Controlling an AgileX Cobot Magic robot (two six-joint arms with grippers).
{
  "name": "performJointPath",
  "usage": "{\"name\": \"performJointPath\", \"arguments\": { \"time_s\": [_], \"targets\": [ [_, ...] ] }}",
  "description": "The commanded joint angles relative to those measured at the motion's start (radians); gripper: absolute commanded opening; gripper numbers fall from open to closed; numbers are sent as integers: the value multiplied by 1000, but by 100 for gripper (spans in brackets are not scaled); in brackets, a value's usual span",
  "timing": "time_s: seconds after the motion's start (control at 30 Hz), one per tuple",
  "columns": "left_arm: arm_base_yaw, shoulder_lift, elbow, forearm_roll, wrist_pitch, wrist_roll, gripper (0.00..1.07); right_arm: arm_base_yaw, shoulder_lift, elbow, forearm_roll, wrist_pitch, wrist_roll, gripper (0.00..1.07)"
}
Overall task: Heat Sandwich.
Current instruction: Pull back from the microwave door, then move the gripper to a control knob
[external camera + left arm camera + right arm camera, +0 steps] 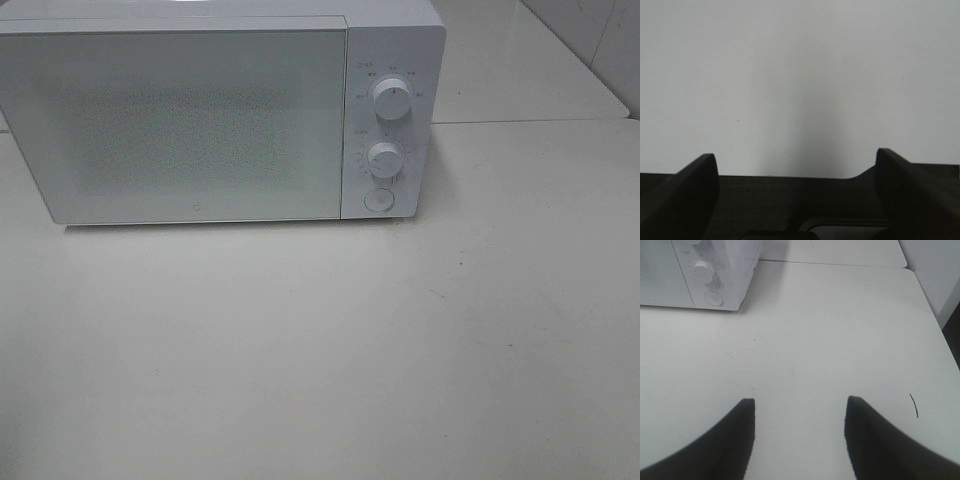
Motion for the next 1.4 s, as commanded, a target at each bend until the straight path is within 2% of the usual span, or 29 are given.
{"name": "performJointPath", "arguments": {
  "time_s": [0.03, 0.2, 0.5, 0.8, 1.4],
  "targets": [
    [4, -74, 30, 10, -10, -12, 80, -5, -23, 2, -4, 1, 6, 54],
    [4, -199, 41, 41, -30, -46, 79, -5, -23, 2, -4, 1, 6, 54],
    [4, -408, 47, 92, -65, -34, 79, -5, -23, 2, -4, 1, 6, 54],
    [4, -409, 87, 83, -144, -39, 78, -5, -23, 2, -4, 1, 6, 54],
    [4, -409, 86, 92, -144, -31, 78, -5, -23, 2, -4, 1, 6, 54]
  ]
}}
